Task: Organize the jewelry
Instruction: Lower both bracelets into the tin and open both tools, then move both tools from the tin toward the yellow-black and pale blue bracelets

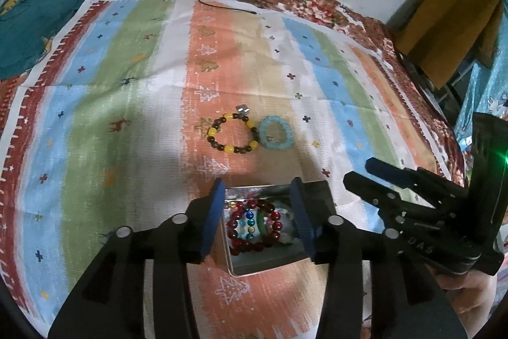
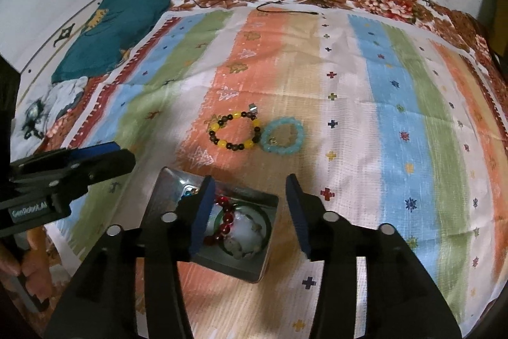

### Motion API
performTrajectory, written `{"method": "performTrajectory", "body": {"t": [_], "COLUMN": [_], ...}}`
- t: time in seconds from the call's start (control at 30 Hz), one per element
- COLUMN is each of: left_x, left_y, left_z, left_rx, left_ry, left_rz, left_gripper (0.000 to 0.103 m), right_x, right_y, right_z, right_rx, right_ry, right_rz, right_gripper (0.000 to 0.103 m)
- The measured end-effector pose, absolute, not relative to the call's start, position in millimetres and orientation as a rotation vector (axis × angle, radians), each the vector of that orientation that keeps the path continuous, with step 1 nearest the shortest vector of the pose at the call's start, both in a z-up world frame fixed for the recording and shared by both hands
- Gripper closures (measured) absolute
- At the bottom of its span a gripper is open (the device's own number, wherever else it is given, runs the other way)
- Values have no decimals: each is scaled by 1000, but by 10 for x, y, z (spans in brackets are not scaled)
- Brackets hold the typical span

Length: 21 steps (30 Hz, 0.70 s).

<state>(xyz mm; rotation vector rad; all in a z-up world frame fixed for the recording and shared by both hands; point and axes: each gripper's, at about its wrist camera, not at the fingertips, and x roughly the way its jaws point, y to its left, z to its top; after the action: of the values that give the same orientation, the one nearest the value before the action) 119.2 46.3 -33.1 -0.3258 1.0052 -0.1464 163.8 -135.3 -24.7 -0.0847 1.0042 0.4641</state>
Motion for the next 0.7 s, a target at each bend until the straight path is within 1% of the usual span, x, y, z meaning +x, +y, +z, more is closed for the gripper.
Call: {"method": "performTrajectory", "body": {"t": [0.03,0.1,0.23,0.3,0.37,0.47,0.7], "left_x": [1208,1238,1305,1337,1361,1415,1559], "left_y": [467,482,520,542,556,565,637], "left_z": [-345,-381,-456,-485,-510,-550,-682], "left_rx": [-323,-321,-319,-319,-319,-310,-296], "left_ry": [1008,1016,1032,1038,1041,1049,1068], "left_rz": [-142,-129,-103,-95,-89,-80,-55], "left_gripper": [56,52,48,44,43,41,37], "right_x": [1663,1703,1804,1855,1900,1973,2101], "right_y": [-1360,-1373,-1404,-1421,-1432,-1436,-1441], "right_z": [-253,-264,-302,-332,-354,-395,-510], "right_rx": [-80,-72,-54,-43,-35,-29,-44], "right_ry": [1006,1011,1019,1028,1034,1043,1067], "right_rz": [460,452,427,420,418,408,388], "right_gripper": [53,48,45,42,42,38,36]}}
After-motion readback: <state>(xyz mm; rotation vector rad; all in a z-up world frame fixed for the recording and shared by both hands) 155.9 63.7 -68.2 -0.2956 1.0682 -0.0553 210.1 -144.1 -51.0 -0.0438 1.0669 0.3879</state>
